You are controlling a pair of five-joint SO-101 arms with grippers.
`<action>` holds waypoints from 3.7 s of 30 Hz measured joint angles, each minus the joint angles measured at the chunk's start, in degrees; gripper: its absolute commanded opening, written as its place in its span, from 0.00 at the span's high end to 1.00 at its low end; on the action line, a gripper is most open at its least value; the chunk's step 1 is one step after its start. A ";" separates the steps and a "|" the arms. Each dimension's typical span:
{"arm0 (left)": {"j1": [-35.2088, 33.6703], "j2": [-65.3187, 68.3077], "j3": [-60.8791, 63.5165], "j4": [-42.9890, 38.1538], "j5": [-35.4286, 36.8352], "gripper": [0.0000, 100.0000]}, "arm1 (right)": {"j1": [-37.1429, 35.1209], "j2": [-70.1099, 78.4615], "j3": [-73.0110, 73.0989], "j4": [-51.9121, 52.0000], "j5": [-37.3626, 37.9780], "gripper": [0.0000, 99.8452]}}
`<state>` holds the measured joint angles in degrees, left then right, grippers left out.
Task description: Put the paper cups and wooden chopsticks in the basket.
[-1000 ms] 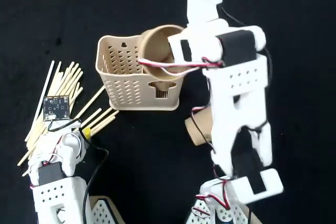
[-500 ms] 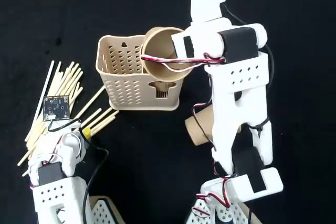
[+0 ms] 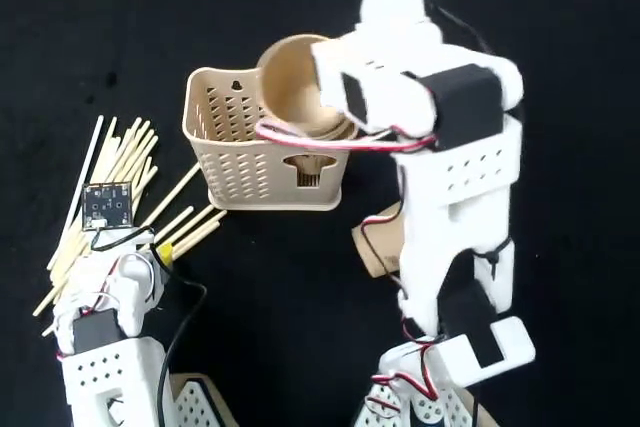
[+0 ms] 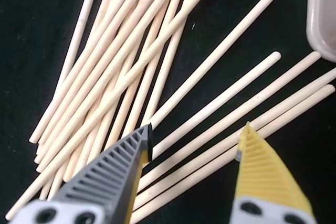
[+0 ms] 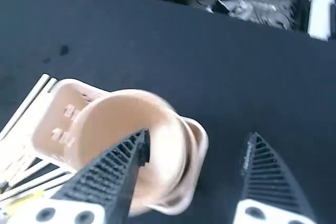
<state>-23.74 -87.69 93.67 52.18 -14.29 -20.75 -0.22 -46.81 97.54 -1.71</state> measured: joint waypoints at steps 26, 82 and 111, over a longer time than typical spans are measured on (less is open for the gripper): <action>0.00 0.00 0.00 0.00 0.00 0.73 | 21.71 -17.05 46.51 1.67 22.77 0.71; 0.00 0.00 0.00 0.00 0.00 0.73 | 26.90 -20.13 68.75 -16.44 54.15 0.82; 2.29 -0.18 0.88 0.00 0.00 0.73 | 28.75 -20.66 81.49 -22.77 46.77 0.95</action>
<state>-21.45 -87.87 94.55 52.18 -14.29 8.00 -20.88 34.68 74.77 45.05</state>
